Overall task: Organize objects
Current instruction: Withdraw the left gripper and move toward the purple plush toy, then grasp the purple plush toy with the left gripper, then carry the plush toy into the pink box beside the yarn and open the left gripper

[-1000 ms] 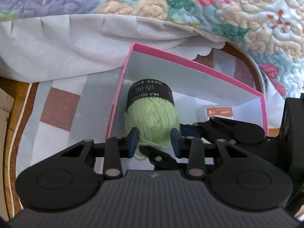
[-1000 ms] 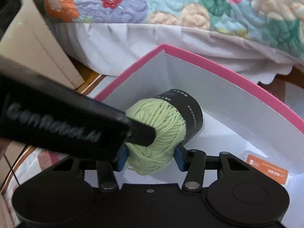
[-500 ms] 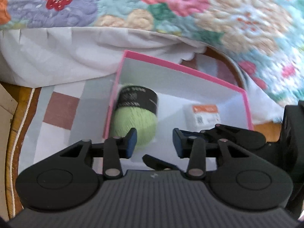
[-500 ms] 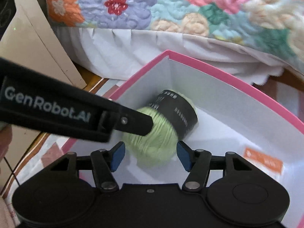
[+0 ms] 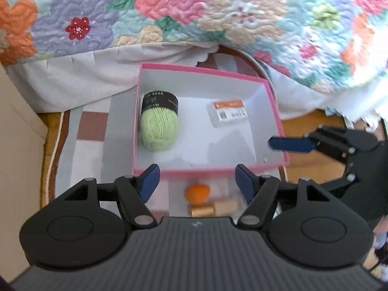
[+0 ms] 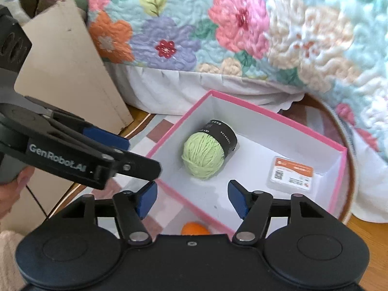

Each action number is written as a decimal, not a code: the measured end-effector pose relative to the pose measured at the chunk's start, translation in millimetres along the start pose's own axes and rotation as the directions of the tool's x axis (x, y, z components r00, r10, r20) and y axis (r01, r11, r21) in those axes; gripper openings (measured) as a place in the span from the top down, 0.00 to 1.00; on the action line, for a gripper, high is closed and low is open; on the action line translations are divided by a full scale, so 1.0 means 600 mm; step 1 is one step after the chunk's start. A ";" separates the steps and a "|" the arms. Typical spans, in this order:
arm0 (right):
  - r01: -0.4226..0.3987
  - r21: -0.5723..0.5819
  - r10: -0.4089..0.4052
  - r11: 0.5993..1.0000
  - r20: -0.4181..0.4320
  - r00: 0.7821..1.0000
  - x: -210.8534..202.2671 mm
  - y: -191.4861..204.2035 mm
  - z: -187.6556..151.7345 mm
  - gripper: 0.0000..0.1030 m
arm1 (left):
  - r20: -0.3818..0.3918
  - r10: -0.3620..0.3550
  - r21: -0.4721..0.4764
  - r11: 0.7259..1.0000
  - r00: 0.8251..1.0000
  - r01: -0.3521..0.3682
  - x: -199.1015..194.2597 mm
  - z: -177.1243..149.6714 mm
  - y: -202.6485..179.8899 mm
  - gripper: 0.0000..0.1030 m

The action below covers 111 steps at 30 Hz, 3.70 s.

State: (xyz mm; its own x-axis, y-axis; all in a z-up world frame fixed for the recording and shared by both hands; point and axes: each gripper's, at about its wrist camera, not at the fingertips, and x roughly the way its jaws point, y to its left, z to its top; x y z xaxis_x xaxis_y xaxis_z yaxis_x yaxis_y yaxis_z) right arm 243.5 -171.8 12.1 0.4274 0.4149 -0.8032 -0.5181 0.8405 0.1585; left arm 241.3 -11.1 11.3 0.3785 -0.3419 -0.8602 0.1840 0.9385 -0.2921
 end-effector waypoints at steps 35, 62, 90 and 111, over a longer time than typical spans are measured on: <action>0.003 -0.148 -0.004 0.989 -0.007 1.000 -0.093 0.203 -0.251 0.18 | -0.042 -0.043 0.038 0.998 0.998 0.045 -0.038 -0.281 0.026 0.24; 0.042 -0.047 -0.044 0.998 -0.046 0.998 0.160 0.199 -0.335 0.18 | 0.010 -0.139 -0.273 0.952 0.990 0.136 0.165 -0.365 0.114 0.46; 0.122 -0.099 -0.107 0.988 0.138 0.985 -0.012 0.234 -0.307 0.44 | 0.114 -0.200 -0.081 0.974 0.973 0.210 -0.007 -0.342 -0.002 0.69; 0.158 -0.062 -0.139 0.986 0.240 0.961 -0.046 0.098 -0.091 0.44 | 0.144 -0.187 -0.017 0.981 0.972 0.192 0.005 -0.052 -0.039 0.69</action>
State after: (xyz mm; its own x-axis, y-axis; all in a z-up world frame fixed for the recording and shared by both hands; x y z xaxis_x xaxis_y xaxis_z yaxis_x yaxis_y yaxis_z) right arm 161.1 -152.9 12.4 0.6604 0.3659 -0.6558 -0.4894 0.8720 -0.0063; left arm 209.7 -32.5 2.6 0.4639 -0.5150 -0.7208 0.2374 0.8562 -0.4589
